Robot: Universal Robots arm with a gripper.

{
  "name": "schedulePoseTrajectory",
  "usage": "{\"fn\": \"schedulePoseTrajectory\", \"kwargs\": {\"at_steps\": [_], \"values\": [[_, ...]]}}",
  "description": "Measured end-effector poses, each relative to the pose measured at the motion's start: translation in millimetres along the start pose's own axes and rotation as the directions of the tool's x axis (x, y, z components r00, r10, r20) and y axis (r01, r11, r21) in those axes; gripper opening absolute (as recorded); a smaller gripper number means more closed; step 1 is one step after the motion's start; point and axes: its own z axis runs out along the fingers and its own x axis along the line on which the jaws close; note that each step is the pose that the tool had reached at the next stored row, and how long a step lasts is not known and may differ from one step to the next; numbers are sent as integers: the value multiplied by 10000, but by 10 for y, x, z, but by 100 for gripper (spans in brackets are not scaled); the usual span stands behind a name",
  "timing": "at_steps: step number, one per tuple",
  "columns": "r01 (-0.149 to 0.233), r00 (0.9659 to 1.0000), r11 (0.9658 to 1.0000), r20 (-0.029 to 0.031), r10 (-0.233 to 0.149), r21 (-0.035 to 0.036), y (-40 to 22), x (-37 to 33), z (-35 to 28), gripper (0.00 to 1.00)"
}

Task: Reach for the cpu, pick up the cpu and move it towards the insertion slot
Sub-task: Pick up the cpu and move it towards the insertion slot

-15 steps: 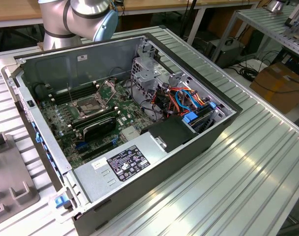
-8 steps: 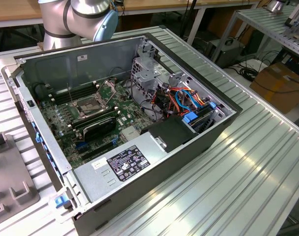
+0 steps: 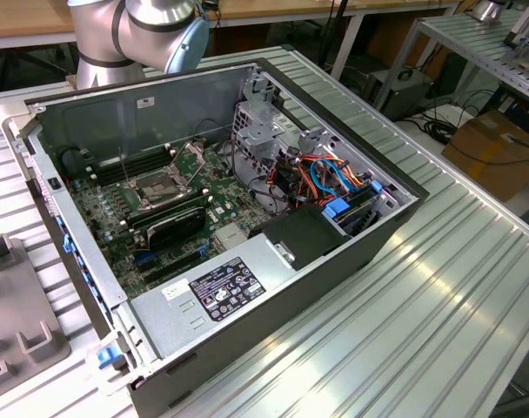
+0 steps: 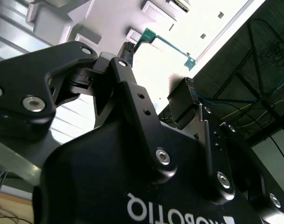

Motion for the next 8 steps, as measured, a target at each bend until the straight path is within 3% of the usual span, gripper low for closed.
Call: {"fn": "schedulePoseTrajectory", "kwargs": {"at_steps": [8], "values": [[1,10000,10000,1,-1,-1,-6,-82,0,55]]}}
